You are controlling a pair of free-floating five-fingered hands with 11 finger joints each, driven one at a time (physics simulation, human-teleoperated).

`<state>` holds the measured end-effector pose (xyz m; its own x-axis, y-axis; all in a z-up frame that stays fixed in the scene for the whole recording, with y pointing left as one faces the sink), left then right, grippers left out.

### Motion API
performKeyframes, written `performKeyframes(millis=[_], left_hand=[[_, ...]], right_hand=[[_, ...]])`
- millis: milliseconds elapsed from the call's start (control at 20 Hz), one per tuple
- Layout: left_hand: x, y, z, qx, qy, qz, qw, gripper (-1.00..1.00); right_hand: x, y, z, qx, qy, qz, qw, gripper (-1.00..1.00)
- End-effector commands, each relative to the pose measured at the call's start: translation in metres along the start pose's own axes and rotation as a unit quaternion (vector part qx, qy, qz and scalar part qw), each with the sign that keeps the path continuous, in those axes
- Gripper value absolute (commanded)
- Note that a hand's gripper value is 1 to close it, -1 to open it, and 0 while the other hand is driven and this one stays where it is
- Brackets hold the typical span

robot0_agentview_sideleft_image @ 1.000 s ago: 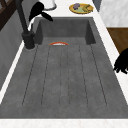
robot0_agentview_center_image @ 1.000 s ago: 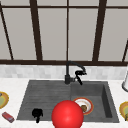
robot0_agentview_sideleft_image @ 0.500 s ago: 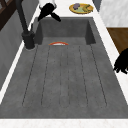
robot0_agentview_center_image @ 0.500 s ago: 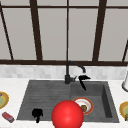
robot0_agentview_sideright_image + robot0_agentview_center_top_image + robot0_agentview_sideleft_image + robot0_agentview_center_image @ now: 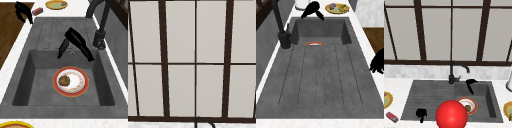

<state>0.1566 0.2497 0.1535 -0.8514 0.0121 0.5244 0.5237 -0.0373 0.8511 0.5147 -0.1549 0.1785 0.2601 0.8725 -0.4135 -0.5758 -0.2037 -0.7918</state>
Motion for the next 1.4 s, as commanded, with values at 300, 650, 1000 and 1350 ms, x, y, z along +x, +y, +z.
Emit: performKeyframes(millis=[300,650,1000,1350], left_hand=[[0.0,0.0,0.0,0.0,0.0,0.0,1.0,0.0],[0.0,0.0,0.0,0.0,0.0,0.0,1.0,0.0],[0.0,0.0,0.0,0.0,0.0,0.0,1.0,0.0],[0.0,0.0,0.0,0.0,0.0,0.0,1.0,0.0]], right_hand=[[-0.041,0.034,0.022,-0.056,-0.008,-0.046,0.9973,-1.0],[-0.067,0.045,0.029,-0.045,-0.058,-0.047,0.9962,-1.0],[-0.086,0.046,0.04,-0.037,-0.098,-0.068,0.9921,-1.0],[-0.116,0.041,0.061,-0.039,-0.141,-0.09,0.9851,-1.0]])
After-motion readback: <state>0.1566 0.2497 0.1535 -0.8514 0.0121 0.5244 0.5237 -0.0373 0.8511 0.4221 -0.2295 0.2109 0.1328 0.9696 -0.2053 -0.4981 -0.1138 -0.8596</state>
